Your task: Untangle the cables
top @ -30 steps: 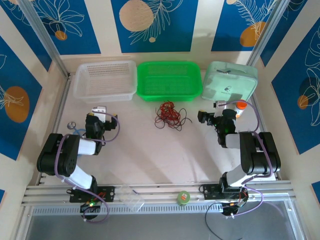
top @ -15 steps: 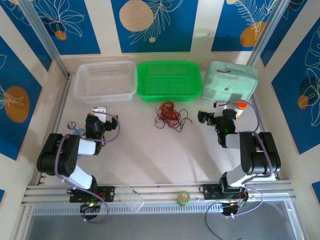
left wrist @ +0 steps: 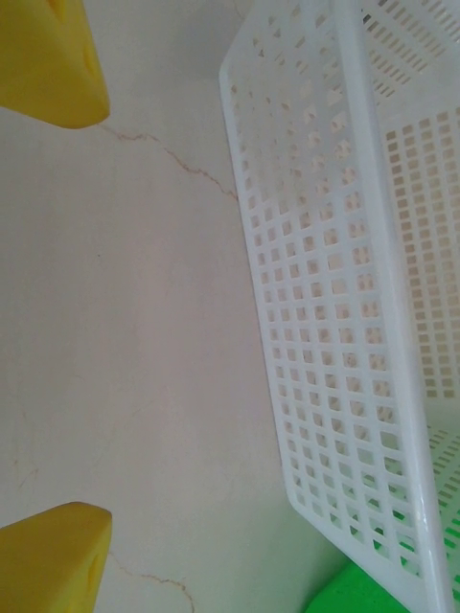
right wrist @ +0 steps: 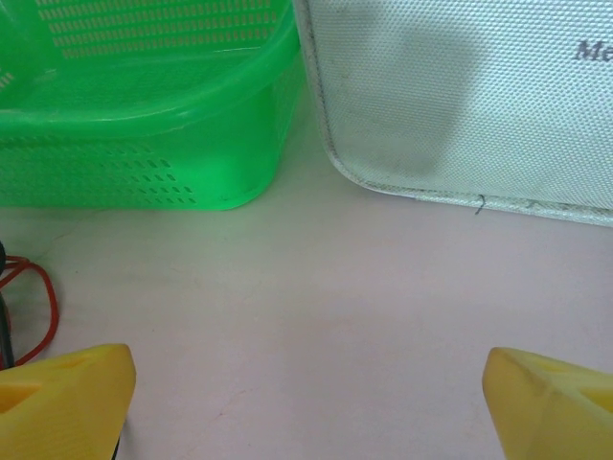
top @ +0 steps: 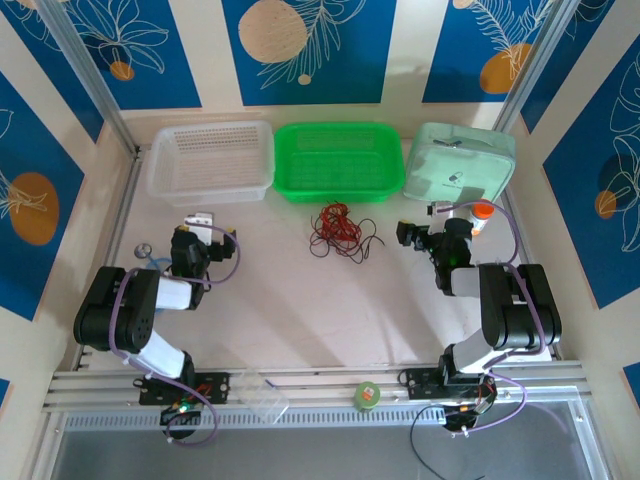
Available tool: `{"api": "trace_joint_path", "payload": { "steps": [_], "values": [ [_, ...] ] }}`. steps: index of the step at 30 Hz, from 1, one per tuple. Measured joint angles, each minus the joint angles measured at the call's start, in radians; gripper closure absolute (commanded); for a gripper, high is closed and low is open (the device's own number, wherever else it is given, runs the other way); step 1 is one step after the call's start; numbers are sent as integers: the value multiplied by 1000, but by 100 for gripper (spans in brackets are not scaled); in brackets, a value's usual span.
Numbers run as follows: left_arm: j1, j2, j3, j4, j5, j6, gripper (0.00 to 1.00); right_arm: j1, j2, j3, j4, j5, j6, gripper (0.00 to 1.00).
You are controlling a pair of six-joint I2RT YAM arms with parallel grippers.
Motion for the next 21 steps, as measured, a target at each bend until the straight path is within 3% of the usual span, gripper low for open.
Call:
{"api": "trace_joint_path", "payload": {
  "steps": [3,8,13,16,21],
  "values": [
    [-1,-94,-3,-80,-42,-2,0,4,-78,24,-132,36,8,8],
    [-3,-461,66,-384,-219,-136,0,33,-373,178,-463,98,55,9],
    [-11,-623,248,-671,-195,-288,0,102,-544,380,-768,102,140,9],
    [-45,-629,311,-824,-124,-347,0,214,-512,496,-966,89,184,9],
    [-172,-597,339,-1042,-48,-405,0,446,-255,685,-1191,73,250,17]
  ]
}}
